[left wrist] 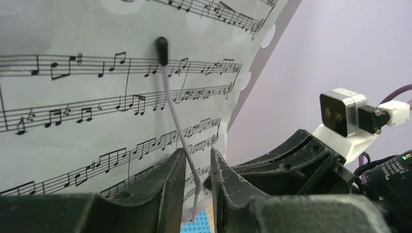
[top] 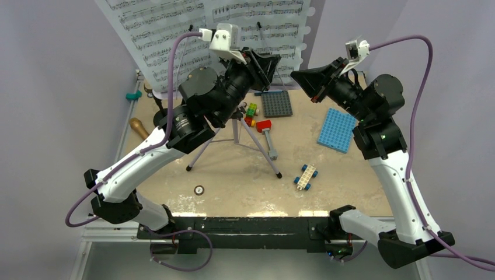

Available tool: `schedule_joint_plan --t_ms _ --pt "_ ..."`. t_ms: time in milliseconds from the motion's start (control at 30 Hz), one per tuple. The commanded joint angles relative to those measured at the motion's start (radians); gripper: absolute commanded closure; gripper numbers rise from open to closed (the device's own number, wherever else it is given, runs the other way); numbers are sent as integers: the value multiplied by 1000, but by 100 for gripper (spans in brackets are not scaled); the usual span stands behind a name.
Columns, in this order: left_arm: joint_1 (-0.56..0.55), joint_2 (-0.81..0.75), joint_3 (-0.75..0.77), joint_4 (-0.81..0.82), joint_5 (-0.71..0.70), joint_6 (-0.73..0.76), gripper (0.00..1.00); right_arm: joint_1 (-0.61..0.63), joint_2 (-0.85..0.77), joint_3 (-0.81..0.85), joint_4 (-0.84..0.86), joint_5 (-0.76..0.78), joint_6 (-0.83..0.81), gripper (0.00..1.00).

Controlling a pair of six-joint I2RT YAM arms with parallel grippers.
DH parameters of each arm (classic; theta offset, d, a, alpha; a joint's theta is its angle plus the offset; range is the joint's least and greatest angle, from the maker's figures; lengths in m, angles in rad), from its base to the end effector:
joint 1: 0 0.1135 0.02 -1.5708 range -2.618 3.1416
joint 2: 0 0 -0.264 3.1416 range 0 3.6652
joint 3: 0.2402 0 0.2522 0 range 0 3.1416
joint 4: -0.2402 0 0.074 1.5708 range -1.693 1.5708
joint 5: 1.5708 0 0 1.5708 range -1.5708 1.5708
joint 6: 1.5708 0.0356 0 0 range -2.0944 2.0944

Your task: Pack up the instrument practice props

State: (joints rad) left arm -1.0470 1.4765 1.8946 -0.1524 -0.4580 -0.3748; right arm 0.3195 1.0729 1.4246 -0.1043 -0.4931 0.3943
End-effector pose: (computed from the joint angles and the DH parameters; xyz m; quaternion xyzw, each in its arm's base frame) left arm 0.1621 -0.2492 0.5584 0.0248 0.6178 -0.4005 0.6763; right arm 0.1897 0.0805 0.5120 -0.1701 0.6027 0.4078 0.6645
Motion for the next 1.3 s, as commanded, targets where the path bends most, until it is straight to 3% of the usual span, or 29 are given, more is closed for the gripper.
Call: schedule_joint_plan --t_ms 0,167,433,1000,1267 --pt "4 -2 18 104 10 50 72 -3 -20 6 21 -11 9 100" --pt "4 6 13 114 61 57 77 -3 -19 10 14 -11 12 100" --pt "4 7 -3 130 101 63 100 -3 -18 23 -4 5 12 100" --pt "4 -93 -118 192 136 46 100 -5 -81 70 -86 157 -18 100" --pt "4 -106 -144 204 129 57 100 -5 -186 24 -141 317 -46 100"
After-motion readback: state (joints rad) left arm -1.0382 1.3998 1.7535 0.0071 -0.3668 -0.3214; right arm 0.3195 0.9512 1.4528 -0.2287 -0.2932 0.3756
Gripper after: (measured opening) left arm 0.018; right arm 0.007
